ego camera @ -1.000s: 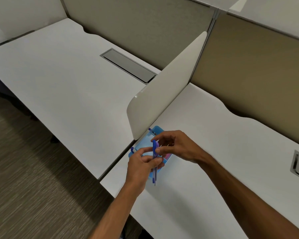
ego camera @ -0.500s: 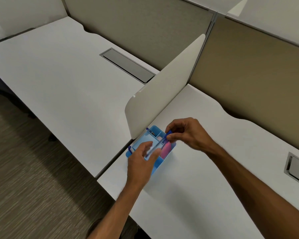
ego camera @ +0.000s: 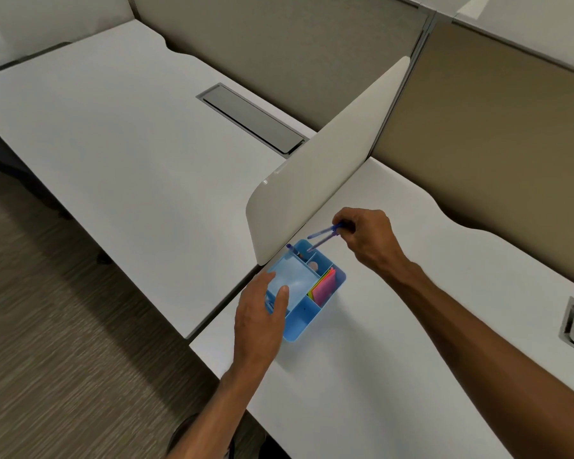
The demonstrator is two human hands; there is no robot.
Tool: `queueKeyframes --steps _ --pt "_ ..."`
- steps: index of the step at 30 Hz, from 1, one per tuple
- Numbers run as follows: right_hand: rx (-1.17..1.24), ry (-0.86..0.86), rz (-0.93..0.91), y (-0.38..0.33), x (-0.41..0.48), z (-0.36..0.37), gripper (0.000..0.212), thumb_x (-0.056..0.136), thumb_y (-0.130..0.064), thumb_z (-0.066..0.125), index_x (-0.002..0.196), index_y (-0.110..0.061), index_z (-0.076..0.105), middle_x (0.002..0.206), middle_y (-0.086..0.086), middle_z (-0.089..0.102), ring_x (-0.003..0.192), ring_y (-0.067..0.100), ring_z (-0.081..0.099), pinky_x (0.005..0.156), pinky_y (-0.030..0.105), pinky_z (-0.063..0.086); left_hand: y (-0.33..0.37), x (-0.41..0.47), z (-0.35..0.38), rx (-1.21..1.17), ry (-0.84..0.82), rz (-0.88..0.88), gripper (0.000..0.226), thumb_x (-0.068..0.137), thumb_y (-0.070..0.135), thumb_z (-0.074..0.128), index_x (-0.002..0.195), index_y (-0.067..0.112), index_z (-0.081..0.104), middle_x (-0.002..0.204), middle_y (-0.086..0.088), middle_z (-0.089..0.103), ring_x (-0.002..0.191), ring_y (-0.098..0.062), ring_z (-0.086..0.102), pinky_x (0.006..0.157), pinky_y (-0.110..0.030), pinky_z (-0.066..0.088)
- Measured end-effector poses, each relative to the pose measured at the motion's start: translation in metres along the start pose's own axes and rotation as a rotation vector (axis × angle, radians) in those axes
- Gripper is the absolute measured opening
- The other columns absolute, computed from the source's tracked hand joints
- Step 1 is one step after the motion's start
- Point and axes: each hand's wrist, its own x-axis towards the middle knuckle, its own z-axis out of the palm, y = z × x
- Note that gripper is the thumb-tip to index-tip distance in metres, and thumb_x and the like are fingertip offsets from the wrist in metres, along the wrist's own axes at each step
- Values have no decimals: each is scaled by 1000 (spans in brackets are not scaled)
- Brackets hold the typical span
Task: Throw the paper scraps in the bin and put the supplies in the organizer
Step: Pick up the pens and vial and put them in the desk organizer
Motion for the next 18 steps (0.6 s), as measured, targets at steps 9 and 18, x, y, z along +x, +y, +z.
queueKeyframes --steps 9,18 --pt "-74 -78 -32 -4 22 23 9 91 -4 68 97 -5 74 92 12 76 83 23 68 80 37 59 -14 9 0 6 -10 -5 42 90 48 55 129 38 46 131 10 46 111 -5 52 60 -1 47" --pt "-49 -22 16 -5 11 18 7 91 -10 70 98 -10 71 90 8 74 77 14 62 76 24 53 -15 12 -3 -8 -11 16 38 89 49 54 126 40 45 127 12 46 106 4 53 61 -2 49"
